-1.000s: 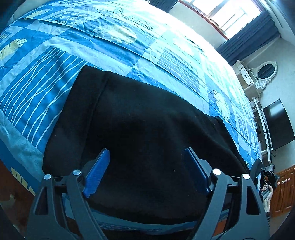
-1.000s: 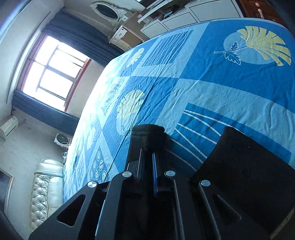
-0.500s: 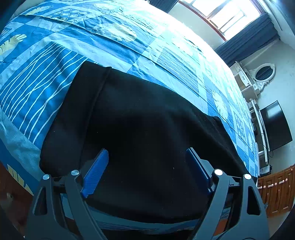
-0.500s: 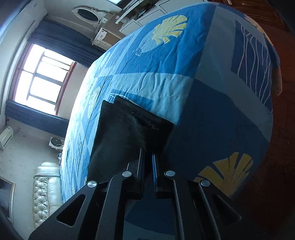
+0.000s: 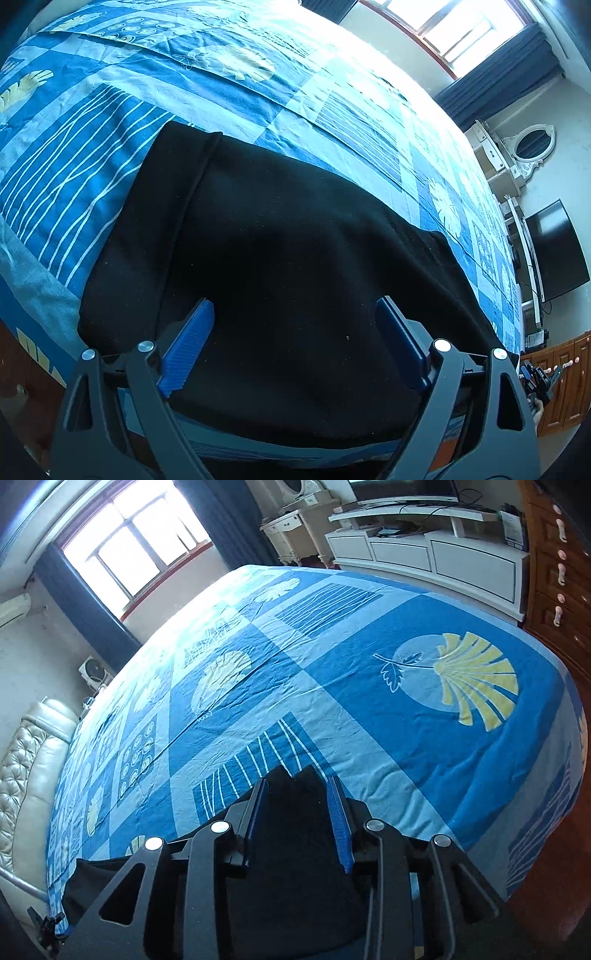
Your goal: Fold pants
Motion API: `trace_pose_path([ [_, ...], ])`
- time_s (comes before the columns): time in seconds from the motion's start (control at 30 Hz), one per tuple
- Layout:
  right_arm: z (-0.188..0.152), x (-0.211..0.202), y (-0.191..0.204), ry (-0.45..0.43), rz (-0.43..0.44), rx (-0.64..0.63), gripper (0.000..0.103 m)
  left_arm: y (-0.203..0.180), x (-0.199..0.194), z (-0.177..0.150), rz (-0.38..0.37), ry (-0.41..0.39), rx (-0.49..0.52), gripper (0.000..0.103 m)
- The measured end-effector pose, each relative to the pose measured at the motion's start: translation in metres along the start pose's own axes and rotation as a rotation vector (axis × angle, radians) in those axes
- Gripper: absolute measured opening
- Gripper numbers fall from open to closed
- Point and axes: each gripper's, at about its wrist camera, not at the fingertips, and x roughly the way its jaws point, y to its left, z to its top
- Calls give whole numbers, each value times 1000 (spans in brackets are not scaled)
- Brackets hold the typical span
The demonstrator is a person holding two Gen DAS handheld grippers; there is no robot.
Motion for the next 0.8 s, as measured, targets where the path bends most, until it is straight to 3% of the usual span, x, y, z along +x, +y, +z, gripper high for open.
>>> trace_pose_path([
  [0.27,7,36,18,94,4,-135,34,0,3,1,18,-2,-19,89],
  [0.3,6,36,20,95,1,-151,29,0,4,1,21,-1,-18,90],
  [0.33,6,36,23,103,-2,-164,15,-1,4,1,25,-2,-17,90],
  [0.43,6,21,33,42,-9,-197,14,-3,6,0,41,-5,-12,90],
  [0.6,12,-19,20,-142,-8,-98,12,-6,7,-1,58,-7,-2,91],
  [0.67,12,-13,8,-138,-8,-35,12,-6,8,-2,59,-7,-2,92],
  [0.8,8,28,7,-74,-110,-27,12,-8,8,-3,67,-11,8,93],
])
